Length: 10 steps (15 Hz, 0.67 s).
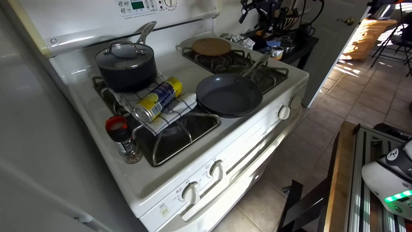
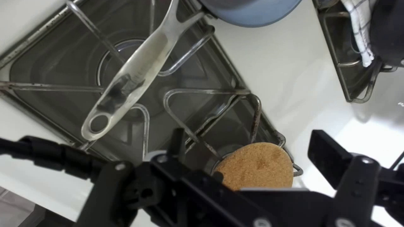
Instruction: Put the wooden plate into the pan
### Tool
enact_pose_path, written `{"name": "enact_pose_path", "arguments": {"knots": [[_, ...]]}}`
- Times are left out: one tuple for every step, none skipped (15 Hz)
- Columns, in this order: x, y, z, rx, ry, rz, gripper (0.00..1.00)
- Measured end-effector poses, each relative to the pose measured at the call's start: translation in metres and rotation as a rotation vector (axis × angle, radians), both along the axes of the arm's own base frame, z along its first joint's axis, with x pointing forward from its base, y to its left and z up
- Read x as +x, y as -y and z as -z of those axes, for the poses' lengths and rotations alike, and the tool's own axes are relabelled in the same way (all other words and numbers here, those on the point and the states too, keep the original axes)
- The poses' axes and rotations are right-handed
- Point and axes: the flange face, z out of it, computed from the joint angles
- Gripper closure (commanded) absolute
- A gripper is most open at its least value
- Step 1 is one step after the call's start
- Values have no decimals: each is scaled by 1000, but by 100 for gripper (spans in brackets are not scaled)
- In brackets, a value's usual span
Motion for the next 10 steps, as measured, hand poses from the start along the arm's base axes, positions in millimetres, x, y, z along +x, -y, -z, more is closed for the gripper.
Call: {"name": "enact_pose_path", "arguments": {"knots": [[1,0,1,0,0,4,0],[2,1,3,-2,2,12,0],[5,3,7,-5,12,28,0],[9,7,13,1,29,52,0],[14,11,22,10,48,76,0],[19,16,31,20,62,91,0],[24,22,40,31,72,101,0],[29,28,48,43,78,102,0],[35,36,54,54,86,100,0],[41,44,60,60,93,97,0]]}}
